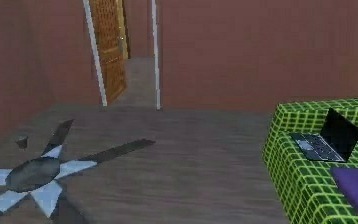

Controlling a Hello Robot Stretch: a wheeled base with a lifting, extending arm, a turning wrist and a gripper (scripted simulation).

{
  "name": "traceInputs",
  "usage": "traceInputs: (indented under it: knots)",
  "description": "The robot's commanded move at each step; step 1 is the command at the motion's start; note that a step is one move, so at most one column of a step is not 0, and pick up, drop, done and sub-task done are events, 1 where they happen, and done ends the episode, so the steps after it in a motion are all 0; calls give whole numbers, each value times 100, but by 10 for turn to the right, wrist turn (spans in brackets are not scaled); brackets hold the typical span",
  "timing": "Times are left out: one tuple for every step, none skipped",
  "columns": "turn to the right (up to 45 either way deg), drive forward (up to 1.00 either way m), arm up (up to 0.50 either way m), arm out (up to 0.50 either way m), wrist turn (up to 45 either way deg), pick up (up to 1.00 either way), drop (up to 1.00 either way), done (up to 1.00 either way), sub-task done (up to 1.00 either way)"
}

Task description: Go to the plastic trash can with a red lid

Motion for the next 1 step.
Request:
traceInputs:
  knots:
    - [30,0,0,0,0,0,0,0,0]
